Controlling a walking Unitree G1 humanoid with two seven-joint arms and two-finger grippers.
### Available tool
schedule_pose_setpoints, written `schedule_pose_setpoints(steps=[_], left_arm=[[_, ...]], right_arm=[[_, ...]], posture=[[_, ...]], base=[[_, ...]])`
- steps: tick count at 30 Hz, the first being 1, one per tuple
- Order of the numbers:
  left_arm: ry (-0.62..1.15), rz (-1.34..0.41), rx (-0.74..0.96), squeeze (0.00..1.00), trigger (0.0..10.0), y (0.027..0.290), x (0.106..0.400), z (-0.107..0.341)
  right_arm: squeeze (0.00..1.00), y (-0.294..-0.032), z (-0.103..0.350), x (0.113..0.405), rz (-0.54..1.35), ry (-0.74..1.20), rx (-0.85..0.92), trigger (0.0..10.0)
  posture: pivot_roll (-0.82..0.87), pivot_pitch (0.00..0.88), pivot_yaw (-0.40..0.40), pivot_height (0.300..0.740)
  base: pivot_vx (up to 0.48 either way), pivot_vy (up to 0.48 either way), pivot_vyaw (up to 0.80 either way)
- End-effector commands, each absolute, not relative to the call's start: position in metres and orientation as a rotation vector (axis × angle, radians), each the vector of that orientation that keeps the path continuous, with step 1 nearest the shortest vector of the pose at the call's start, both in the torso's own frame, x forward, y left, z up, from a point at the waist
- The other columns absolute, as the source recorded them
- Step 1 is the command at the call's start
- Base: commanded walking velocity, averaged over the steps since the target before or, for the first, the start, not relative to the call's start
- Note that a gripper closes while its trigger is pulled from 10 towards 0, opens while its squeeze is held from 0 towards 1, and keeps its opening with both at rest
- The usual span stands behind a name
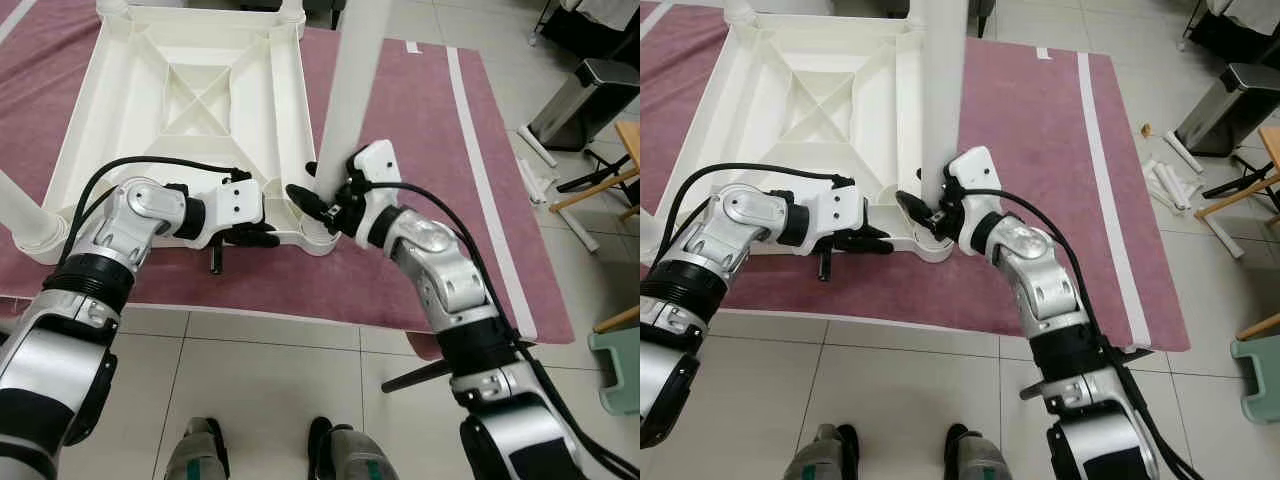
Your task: Building children table
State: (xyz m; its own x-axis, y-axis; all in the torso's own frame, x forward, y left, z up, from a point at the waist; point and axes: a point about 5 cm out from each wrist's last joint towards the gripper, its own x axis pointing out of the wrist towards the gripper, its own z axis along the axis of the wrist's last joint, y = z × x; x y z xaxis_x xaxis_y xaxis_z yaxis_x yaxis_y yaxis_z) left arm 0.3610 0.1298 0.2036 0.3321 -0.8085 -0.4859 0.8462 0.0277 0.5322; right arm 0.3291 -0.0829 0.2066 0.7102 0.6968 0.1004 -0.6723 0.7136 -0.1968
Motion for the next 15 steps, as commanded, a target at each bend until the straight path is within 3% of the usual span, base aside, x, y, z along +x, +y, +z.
schedule_pose_setpoints(steps=[1,9,15], left_arm=[[0.004,-1.067,0.844,0.0,0.0,0.143,0.369,0.206],[0.008,-1.066,0.842,0.0,0.0,0.144,0.369,0.205],[0.01,-1.064,0.841,0.0,0.0,0.145,0.369,0.204]], right_arm=[[0.0,-0.084,0.168,0.323,0.772,-0.014,-0.166,10.0],[0.0,-0.086,0.152,0.31,0.753,0.008,-0.188,10.0],[0.0,-0.097,0.142,0.308,0.626,0.075,-0.259,10.0]], posture=[[0.06,0.219,-0.029,0.74],[0.06,0.221,-0.026,0.74],[0.06,0.22,-0.027,0.74]], base=[[0.0,0.0,0.0],[0.0,0.0,0.0],[0.0,0.0,0.0]])
